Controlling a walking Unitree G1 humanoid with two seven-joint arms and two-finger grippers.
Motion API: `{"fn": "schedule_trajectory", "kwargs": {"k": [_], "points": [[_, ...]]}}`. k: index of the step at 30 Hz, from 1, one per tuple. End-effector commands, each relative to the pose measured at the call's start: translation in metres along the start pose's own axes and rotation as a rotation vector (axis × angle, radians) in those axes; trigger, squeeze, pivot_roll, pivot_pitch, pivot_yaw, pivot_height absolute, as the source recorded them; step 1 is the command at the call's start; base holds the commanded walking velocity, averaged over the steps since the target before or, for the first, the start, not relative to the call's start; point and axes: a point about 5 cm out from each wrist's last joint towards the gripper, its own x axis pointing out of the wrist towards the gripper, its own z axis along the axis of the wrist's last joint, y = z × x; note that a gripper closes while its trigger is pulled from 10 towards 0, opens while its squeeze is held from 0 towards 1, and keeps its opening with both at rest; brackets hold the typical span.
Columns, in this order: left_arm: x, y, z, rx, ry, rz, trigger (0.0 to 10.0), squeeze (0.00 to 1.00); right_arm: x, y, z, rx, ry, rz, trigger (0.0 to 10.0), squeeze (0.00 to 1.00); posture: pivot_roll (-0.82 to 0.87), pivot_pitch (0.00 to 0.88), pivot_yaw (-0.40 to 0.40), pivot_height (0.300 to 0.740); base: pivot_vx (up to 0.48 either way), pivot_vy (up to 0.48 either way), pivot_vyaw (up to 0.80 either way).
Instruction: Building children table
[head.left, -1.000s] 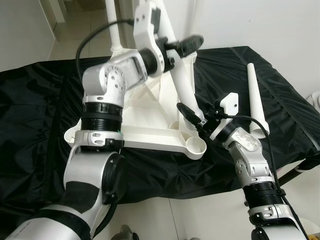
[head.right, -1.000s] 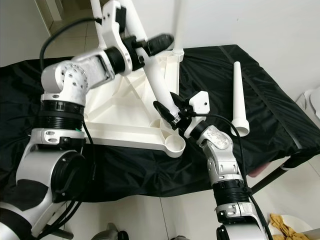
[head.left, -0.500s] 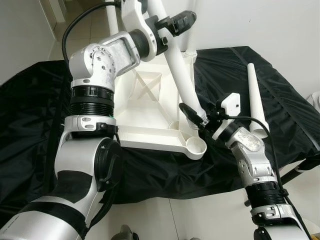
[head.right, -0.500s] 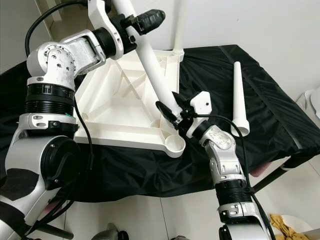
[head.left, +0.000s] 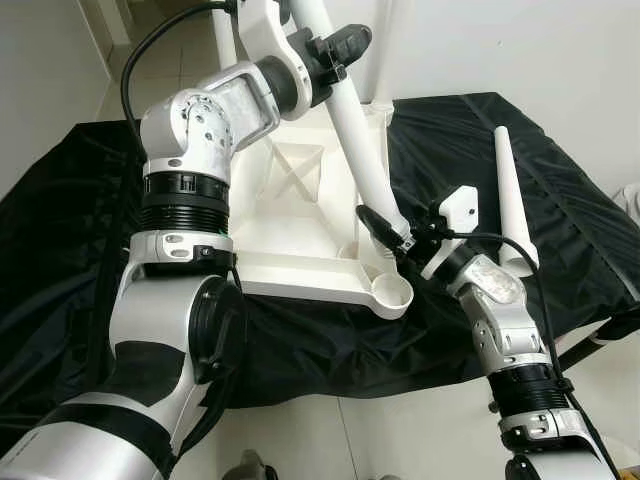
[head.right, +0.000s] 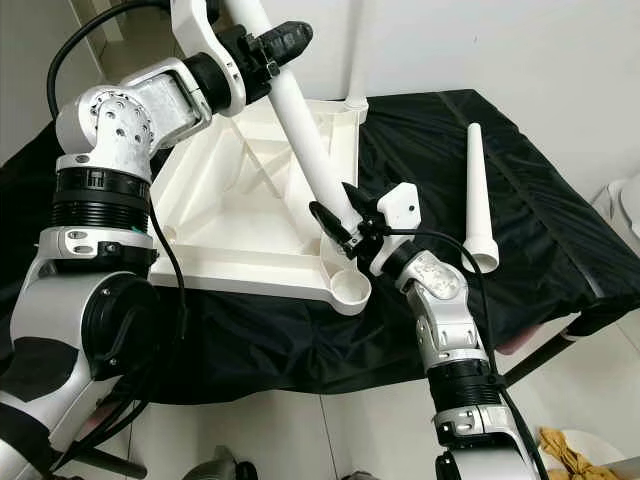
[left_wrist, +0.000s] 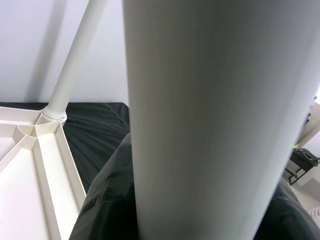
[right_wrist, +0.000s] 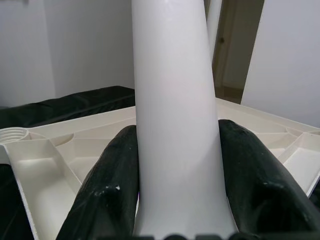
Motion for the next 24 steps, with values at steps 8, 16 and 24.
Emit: {"fn": "schedule_trajectory", "kwargs": {"k": [8,16,24], "points": [[0.004,-0.014,0.006,0.060,-0.002,-0.066,10.0,0.00,-0.003,-0.012,-0.009,0.083,0.087,-0.113,10.0,1.00,-0.11,0.000,0.034,0.740,0.000,0.000,0.00],[0.000,-0.036,-0.007,0.167,0.075,-0.203,10.0,0.00,-0.001,-0.017,0.001,0.103,0.089,-0.062,10.0,1.00,-0.11,0.000,0.024,0.740,0.000,0.000,0.00],[-0.006,-0.049,-0.026,0.330,0.149,-0.288,10.0,0.00,-0.003,-0.024,0.009,0.148,0.149,0.059,10.0,0.00,-0.11,0.000,0.010,0.740,0.000,0.000,0.00]]}}
